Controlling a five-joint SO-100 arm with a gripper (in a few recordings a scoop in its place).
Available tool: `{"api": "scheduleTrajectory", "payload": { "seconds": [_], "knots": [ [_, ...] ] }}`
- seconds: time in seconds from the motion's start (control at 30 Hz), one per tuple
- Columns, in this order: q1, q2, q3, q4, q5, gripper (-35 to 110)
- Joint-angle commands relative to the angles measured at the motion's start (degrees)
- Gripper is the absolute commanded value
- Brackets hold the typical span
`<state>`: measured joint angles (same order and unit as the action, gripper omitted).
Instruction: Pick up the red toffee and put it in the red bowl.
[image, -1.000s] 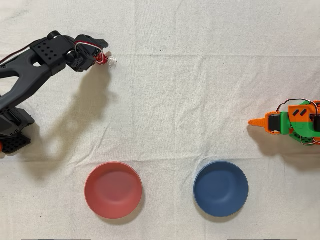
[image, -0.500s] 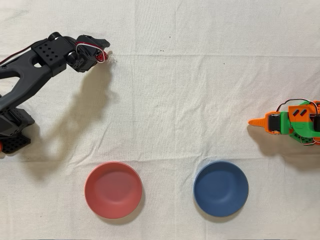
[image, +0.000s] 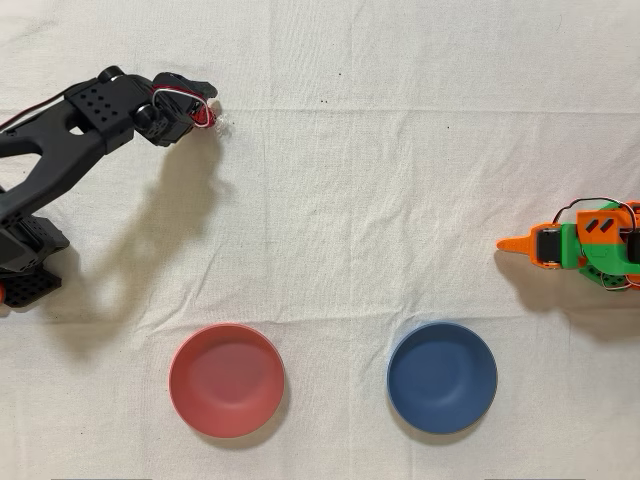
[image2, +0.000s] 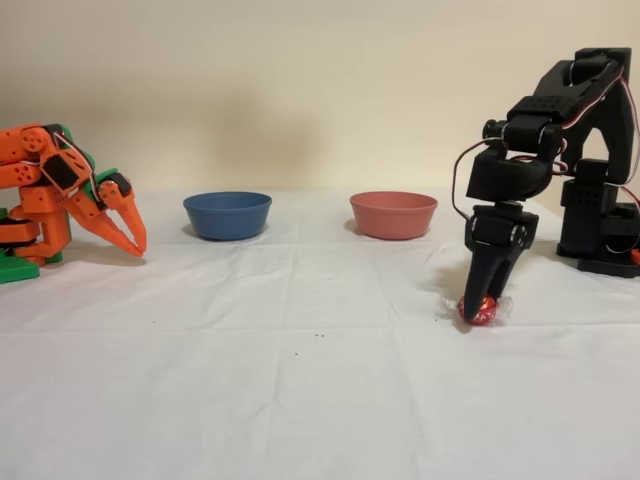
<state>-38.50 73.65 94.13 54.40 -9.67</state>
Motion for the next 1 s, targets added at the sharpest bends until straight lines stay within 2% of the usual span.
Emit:
{"api": "scheduleTrajectory", "payload": {
  "seconds": [0.0,0.5,0.97],
  "knots": [
    [0.44,1.93,0.44,-0.44,-0.88,27],
    [1.32,1.23,0.53,-1.14,-1.58,26],
    [2.2,1.49,1.67,-2.02,-1.76,8]
  ]
}}
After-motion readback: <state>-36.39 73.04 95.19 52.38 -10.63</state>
